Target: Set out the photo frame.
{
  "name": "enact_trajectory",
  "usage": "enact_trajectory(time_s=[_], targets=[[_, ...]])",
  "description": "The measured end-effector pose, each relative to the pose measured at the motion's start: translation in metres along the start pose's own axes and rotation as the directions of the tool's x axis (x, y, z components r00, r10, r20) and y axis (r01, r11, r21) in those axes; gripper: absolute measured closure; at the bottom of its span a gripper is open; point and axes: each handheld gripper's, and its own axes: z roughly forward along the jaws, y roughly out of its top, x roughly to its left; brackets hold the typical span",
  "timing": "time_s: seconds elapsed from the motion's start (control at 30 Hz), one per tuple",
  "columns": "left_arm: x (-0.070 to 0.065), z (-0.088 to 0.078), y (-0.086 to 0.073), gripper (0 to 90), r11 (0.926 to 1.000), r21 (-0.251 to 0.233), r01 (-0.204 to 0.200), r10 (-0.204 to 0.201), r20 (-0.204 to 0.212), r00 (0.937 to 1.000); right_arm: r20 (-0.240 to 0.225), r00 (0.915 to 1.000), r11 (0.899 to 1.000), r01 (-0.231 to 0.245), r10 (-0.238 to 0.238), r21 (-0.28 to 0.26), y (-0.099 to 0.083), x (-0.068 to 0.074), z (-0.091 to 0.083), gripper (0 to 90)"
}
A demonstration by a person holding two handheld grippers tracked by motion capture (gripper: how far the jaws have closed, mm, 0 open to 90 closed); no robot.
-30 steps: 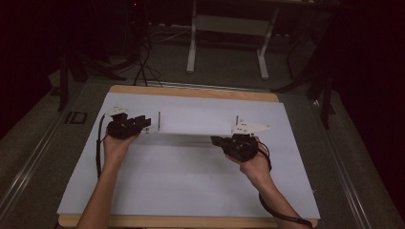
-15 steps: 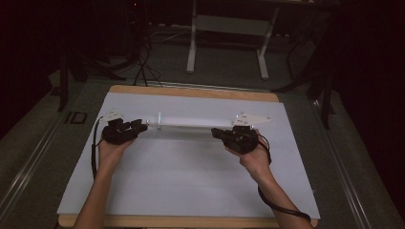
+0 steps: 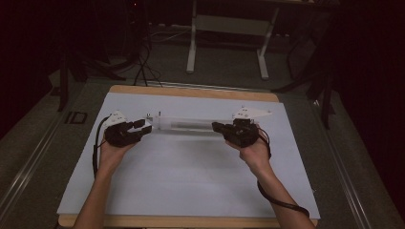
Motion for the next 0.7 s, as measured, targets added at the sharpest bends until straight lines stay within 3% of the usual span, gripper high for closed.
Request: enact_trajectory(time_s=[0.3,0.7], targets=[[-0.012,0.017,0.016,53.7,0.9979,-0.015,-0.063,0.063,-0.013,0.9979,0.015,0.9999,1.000,-0.006,0.006,-0.002,0.006,-0.006,0.002,90.0],[-0.010,0.022,0.018,52.1,0.9980,-0.028,-0.057,0.056,-0.024,0.9981,0.045,0.9989,1.000,-0.007,0.008,-0.019,0.007,-0.012,-0.003,90.0]])
